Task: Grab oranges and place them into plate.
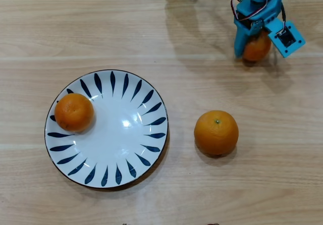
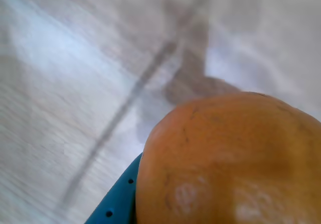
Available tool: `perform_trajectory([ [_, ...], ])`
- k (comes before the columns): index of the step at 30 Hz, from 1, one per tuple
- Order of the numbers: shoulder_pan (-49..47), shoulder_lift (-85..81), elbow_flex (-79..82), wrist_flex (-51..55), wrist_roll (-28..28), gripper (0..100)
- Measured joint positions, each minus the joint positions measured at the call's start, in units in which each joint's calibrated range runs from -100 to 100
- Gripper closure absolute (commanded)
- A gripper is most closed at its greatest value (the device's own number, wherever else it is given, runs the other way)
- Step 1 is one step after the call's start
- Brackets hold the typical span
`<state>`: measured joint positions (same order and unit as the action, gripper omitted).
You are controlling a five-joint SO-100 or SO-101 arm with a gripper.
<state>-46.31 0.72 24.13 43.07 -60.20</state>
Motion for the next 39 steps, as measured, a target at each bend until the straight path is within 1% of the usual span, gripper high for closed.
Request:
perform_trajectory([
  [9,14.86,-10.58,-9.56,15.42,9.18,71],
  [15,27.86,-11.76,-14.96,16.45,15.91,71],
  [18,33.94,-11.76,-15.58,14.99,16.69,71],
  [23,42.30,-11.26,-15.58,9.22,17.21,71],
  [28,49.30,-5.08,-15.49,2.58,17.21,71],
  [34,54.71,-2.12,-15.49,1.29,17.21,71],
  [36,55.55,-2.12,-15.58,1.21,17.21,67],
  [39,54.88,-2.12,-15.49,1.21,17.21,52],
])
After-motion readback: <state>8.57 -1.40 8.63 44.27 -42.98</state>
